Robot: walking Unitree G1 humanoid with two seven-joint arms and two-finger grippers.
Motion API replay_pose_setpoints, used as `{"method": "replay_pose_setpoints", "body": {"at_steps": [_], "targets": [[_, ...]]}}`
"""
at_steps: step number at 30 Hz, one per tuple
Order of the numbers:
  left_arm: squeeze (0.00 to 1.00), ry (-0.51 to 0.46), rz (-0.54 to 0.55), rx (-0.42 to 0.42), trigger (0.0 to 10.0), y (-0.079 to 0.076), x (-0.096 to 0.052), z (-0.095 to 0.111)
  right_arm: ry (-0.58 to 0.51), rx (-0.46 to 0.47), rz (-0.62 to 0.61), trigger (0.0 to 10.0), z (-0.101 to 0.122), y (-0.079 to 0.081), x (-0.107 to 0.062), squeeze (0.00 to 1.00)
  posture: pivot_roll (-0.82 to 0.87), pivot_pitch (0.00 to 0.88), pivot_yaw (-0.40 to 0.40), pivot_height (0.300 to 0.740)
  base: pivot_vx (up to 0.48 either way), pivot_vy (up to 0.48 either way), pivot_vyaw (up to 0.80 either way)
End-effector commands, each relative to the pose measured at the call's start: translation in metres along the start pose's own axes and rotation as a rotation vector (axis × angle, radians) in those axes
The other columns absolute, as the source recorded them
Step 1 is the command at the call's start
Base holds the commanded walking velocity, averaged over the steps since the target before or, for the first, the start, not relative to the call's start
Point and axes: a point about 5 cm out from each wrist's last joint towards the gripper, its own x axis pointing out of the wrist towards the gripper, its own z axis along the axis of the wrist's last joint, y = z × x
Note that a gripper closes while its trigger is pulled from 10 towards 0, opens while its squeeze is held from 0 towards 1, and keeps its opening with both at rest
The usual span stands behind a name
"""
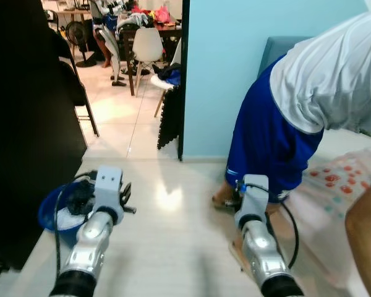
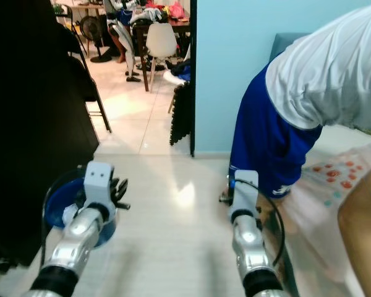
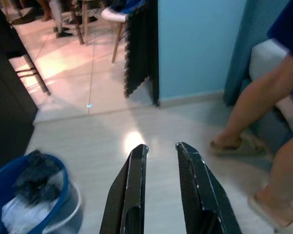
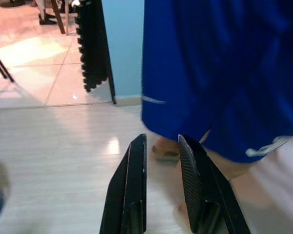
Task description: Clean up the room
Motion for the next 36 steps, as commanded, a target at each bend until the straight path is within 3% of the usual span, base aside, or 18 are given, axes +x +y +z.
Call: {"method": "replay_pose_setpoints", "body": {"at_steps": [1,12,15,19,21,24,36], "targets": [[0.0,0.019,0.017,0.012,10.0,0.005,-0.004,-0.006,0.014,0.008,0.008,10.0,-0.002,0.004,-0.001,0.0,0.09,0.0,-0.019,0.731,0.0,0.0,0.0],[0.0,0.046,-0.008,0.046,10.0,0.004,-0.011,-0.014,0.023,0.016,0.02,10.0,-0.003,0.007,0.0,0.0,0.1,0.0,-0.022,0.731,0.0,0.0,0.0],[0.0,0.135,0.054,0.038,10.0,0.01,-0.018,-0.034,0.048,0.0,0.049,10.0,-0.008,0.011,-0.001,0.0,0.1,0.0,-0.031,0.731,0.0,0.0,0.0],[0.0,0.173,0.078,0.017,10.0,0.012,-0.02,-0.043,0.072,-0.01,0.069,10.0,-0.012,0.013,-0.002,0.0,0.1,0.0,-0.034,0.731,0.0,0.0,0.0],[0.0,0.213,0.111,0.047,10.0,0.014,-0.024,-0.053,0.115,-0.036,0.097,10.0,-0.02,0.017,-0.004,0.0,0.09,0.0,-0.032,0.731,0.0,0.0,0.0],[0.0,0.243,0.091,0.038,10.0,0.008,-0.027,-0.061,0.179,-0.065,0.118,10.0,-0.032,0.021,-0.008,0.0,0.09,0.0,-0.032,0.731,0.0,0.0,0.0],[0.0,0.235,0.1,0.047,10.0,0.007,-0.025,-0.06,0.18,-0.064,0.116,10.0,-0.034,0.019,-0.01,0.0,0.09,0.0,-0.037,0.731,0.0,0.0,0.0]]}}
